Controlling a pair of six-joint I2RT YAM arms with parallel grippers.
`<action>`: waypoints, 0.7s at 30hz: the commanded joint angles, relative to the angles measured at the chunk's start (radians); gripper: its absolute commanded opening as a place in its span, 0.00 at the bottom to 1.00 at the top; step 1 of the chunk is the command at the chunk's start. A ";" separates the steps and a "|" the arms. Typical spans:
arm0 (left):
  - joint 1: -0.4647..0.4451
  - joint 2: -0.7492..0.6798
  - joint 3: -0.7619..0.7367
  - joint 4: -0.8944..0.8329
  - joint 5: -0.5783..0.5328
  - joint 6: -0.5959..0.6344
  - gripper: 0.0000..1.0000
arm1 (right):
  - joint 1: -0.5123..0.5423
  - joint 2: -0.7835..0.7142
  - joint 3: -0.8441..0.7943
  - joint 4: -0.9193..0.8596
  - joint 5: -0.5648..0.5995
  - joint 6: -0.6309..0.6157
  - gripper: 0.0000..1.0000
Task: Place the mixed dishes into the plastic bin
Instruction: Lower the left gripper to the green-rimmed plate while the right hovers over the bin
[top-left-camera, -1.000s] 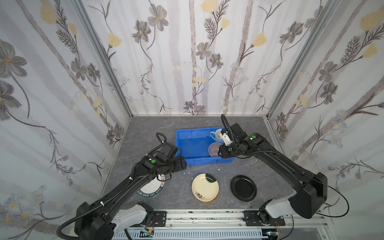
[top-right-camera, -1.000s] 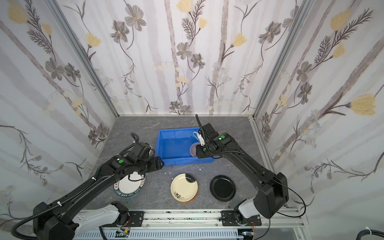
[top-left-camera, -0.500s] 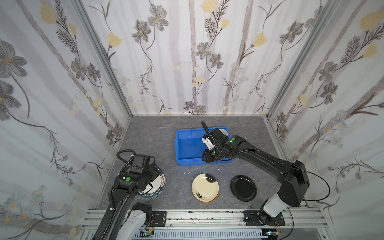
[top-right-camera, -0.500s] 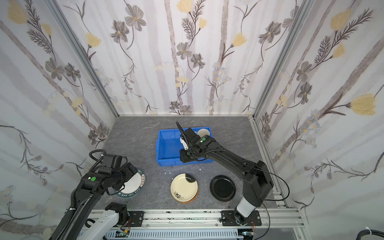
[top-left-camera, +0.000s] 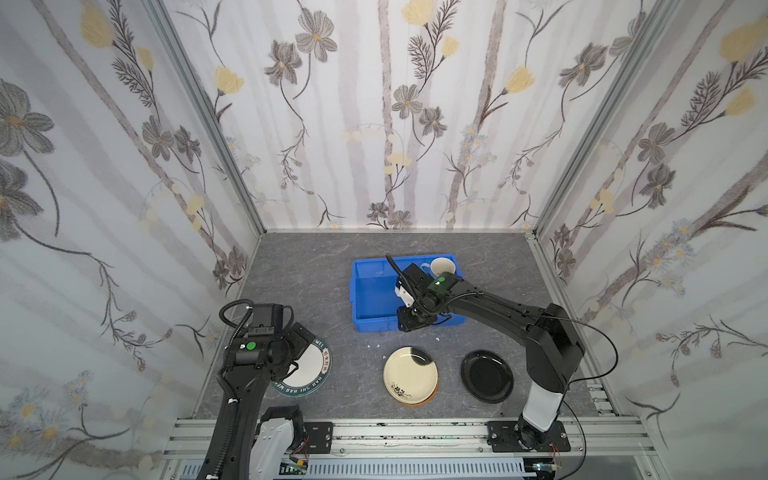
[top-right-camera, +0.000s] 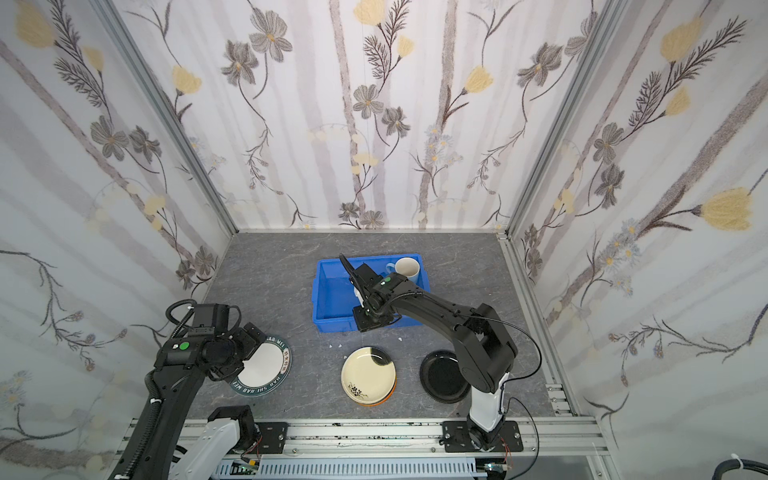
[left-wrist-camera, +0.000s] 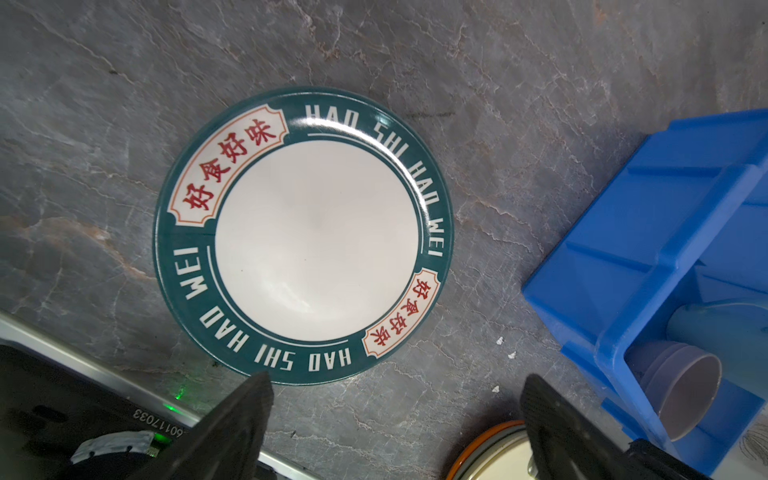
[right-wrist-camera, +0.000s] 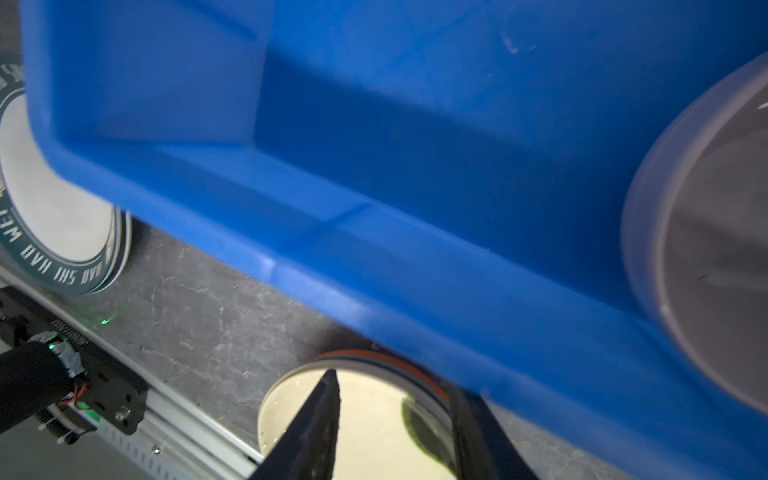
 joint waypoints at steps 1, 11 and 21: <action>0.036 0.014 -0.008 0.027 0.022 0.012 0.97 | -0.050 0.024 0.030 0.021 0.050 -0.052 0.44; 0.104 0.077 -0.027 0.031 -0.054 -0.041 0.97 | -0.152 0.096 0.170 -0.007 0.032 -0.160 0.46; 0.158 0.086 -0.104 -0.005 -0.176 -0.206 1.00 | -0.145 0.061 0.299 -0.035 -0.105 -0.245 0.53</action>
